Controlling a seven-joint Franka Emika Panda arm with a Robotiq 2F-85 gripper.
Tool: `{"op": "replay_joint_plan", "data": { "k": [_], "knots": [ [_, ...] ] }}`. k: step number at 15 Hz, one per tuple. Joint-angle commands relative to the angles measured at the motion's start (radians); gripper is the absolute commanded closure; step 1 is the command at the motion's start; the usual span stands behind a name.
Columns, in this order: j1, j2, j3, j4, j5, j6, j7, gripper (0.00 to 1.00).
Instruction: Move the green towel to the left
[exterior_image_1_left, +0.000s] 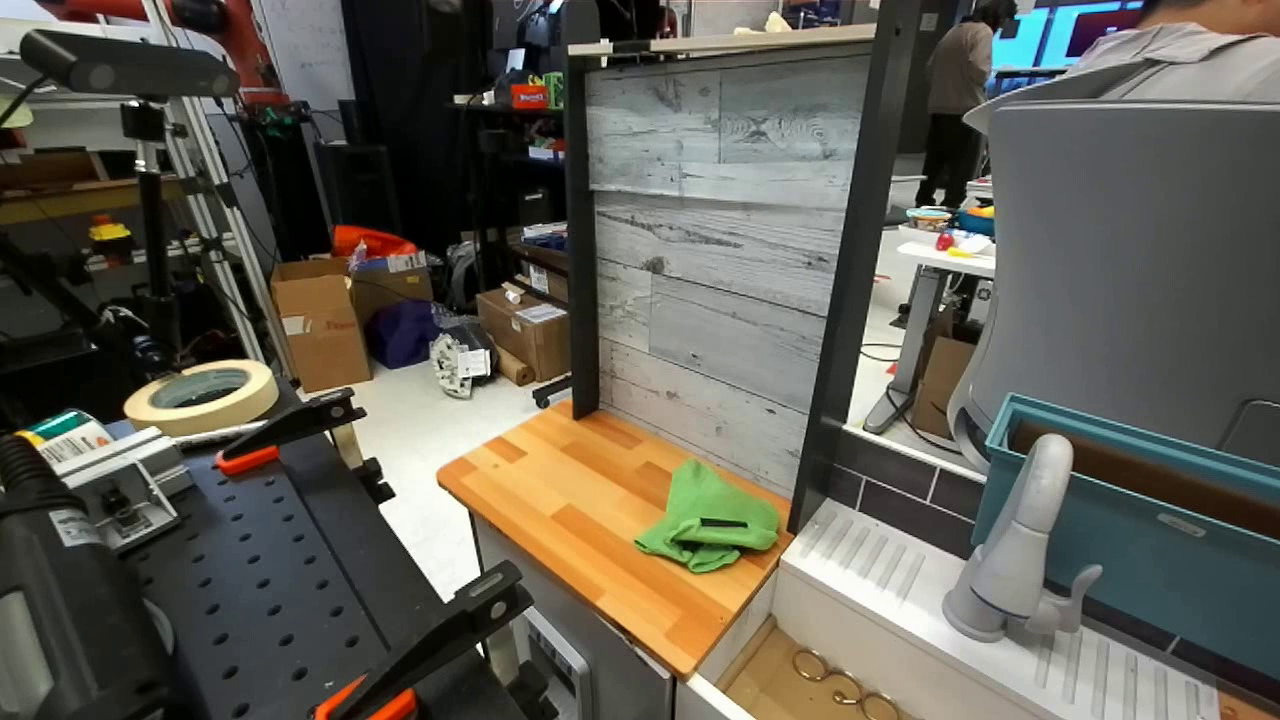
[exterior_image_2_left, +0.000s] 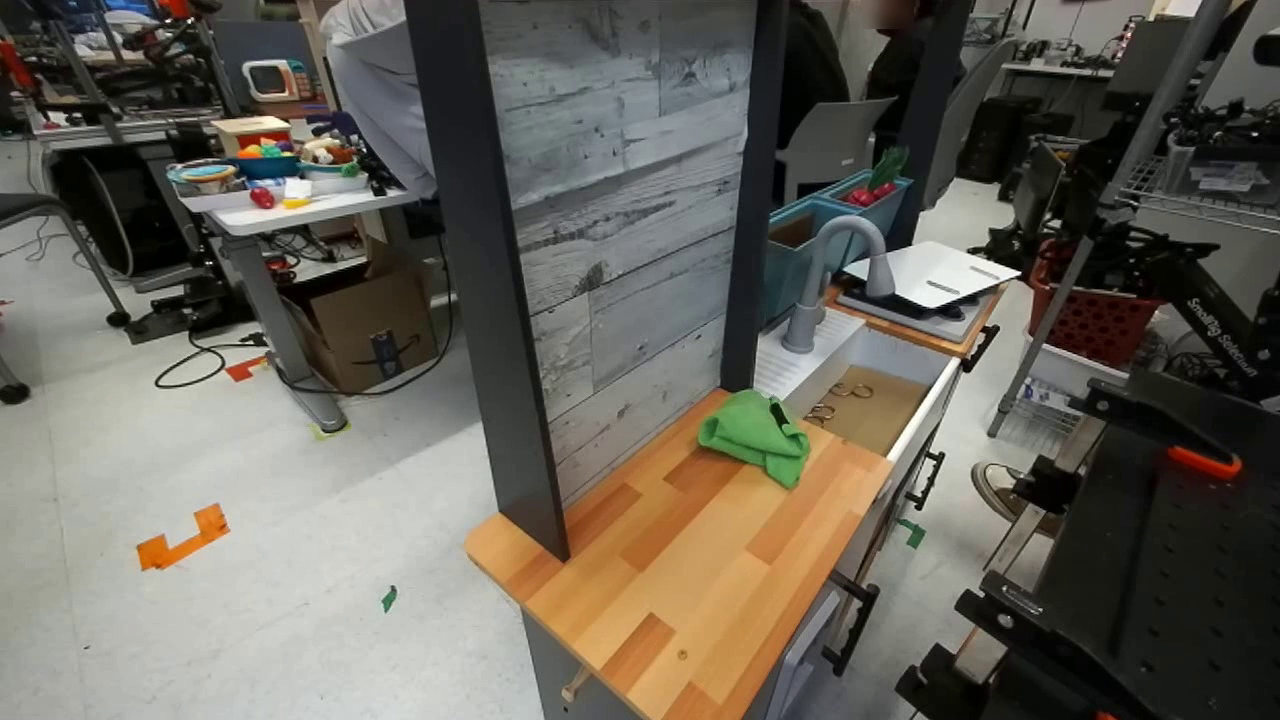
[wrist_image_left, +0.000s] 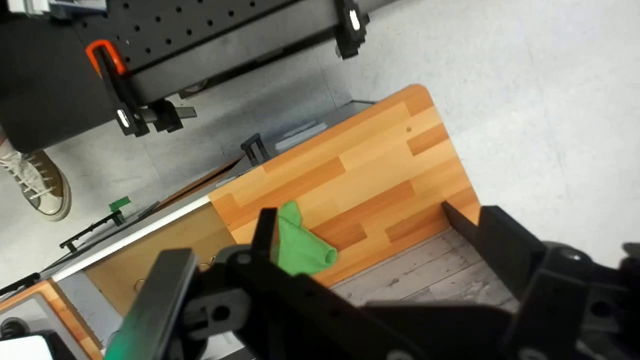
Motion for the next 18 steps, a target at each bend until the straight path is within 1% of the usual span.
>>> {"op": "replay_joint_plan", "data": {
  "k": [1,3,6,9,10,11,12,13,15,18],
  "knots": [
    [-0.017,0.153,-0.066,-0.016,0.057,0.279,-0.037,0.00],
    [-0.020,0.249,-0.096,-0.020,0.096,0.413,-0.070,0.00],
    [-0.019,0.368,-0.130,-0.038,0.098,0.628,-0.085,0.00],
    [-0.011,0.494,-0.166,-0.029,0.081,0.776,-0.071,0.00],
    [-0.007,0.542,-0.181,-0.015,0.078,0.808,-0.064,0.00],
    [-0.006,0.586,-0.193,0.001,0.083,0.822,-0.061,0.00],
    [0.002,0.626,-0.215,0.021,0.075,0.806,-0.051,0.00],
    [-0.001,0.549,-0.194,-0.029,0.096,0.785,-0.073,0.00],
    [-0.003,0.612,-0.211,-0.003,0.096,0.793,-0.073,0.00],
    [-0.001,0.633,-0.214,0.019,0.096,0.795,-0.073,0.00]
  ]
}}
